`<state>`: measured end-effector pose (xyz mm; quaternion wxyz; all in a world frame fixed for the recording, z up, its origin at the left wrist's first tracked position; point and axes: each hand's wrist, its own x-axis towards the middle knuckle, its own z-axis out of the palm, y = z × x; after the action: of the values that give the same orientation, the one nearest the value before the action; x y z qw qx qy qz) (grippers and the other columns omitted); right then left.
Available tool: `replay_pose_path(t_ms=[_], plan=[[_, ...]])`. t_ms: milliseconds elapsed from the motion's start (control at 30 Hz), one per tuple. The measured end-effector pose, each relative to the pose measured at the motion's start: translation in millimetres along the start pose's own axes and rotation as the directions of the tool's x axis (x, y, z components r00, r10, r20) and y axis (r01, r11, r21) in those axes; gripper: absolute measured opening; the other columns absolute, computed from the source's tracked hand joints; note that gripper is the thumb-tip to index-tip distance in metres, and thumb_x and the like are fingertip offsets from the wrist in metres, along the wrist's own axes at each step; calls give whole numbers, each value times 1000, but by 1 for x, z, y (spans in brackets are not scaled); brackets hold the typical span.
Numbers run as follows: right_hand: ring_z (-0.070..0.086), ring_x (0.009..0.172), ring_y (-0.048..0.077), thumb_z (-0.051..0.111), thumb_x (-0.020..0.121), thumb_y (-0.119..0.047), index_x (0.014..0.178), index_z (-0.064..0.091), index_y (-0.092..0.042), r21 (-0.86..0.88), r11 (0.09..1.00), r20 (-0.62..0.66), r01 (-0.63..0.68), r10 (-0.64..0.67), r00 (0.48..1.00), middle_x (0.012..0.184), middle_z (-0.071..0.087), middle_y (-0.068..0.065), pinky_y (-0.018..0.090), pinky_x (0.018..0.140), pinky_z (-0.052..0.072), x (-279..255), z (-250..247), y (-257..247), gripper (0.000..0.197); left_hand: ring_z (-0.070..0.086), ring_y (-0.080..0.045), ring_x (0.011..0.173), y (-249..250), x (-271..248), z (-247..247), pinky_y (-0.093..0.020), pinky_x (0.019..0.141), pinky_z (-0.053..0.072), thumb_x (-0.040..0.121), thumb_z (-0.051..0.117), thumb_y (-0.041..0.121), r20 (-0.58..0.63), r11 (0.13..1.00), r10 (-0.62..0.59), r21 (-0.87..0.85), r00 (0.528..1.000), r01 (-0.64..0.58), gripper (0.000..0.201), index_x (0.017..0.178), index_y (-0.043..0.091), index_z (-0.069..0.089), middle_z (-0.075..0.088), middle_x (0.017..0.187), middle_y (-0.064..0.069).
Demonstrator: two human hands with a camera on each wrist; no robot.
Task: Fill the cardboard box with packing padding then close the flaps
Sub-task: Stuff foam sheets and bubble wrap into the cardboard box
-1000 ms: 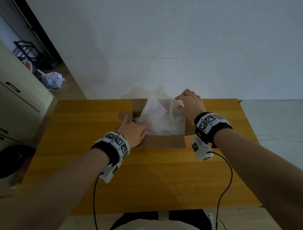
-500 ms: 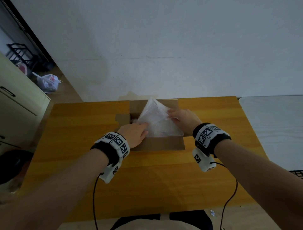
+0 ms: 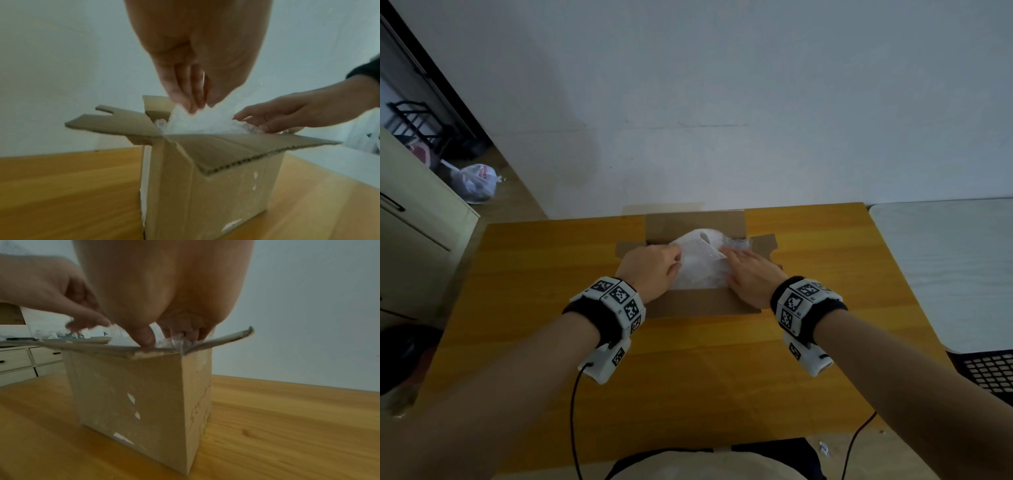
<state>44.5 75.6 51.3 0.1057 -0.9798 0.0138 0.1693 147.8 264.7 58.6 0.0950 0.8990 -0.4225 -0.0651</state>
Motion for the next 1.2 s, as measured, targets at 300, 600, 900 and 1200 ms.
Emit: replay_pose_path(t_ms=[300, 600, 900, 1200], plan=[[14, 147, 17, 28, 100, -24, 151, 9, -10, -40, 999, 48, 8, -6, 999, 159, 13, 8, 27, 119, 6, 4, 4, 3, 56, 63, -25, 99, 16, 15, -9, -37, 84, 53, 66, 77, -5, -208, 913, 403, 164, 891, -375, 47, 111, 5, 65, 68, 107, -9], [29, 142, 23, 33, 100, -27, 148, 17, -9, 18, 1000, 6, 2, -2, 1000, 155, 26, 11, 31, 116, 21, -4, 1, 2, 53, 48, -16, 118, -7, -3, -4, -27, 101, 39, 94, 48, 8, 214, 885, 253, 342, 944, -315, 33, 126, 15, 57, 56, 129, 0], [20, 142, 33, 44, 95, -23, 148, 18, -17, 7, 1000, -74, -28, 29, 997, 156, 3, 6, 40, 103, 44, 2, -2, -1, 59, 53, -24, 115, 1, -5, 2, -33, 89, 47, 98, 28, 47, 251, 987, 61, 127, 966, -95, 58, 150, 27, 11, 33, 145, -11], [5, 148, 25, 19, 100, -43, 149, -14, -22, -50, 998, 110, -26, 31, 993, 159, -3, 13, 37, 121, 11, 14, 3, 0, 62, 18, -35, 143, 9, 3, 16, -44, 115, 20, 92, 15, 65, 440, 995, -47, 101, 897, 2, 64, 146, 44, -11, -25, 155, -2]])
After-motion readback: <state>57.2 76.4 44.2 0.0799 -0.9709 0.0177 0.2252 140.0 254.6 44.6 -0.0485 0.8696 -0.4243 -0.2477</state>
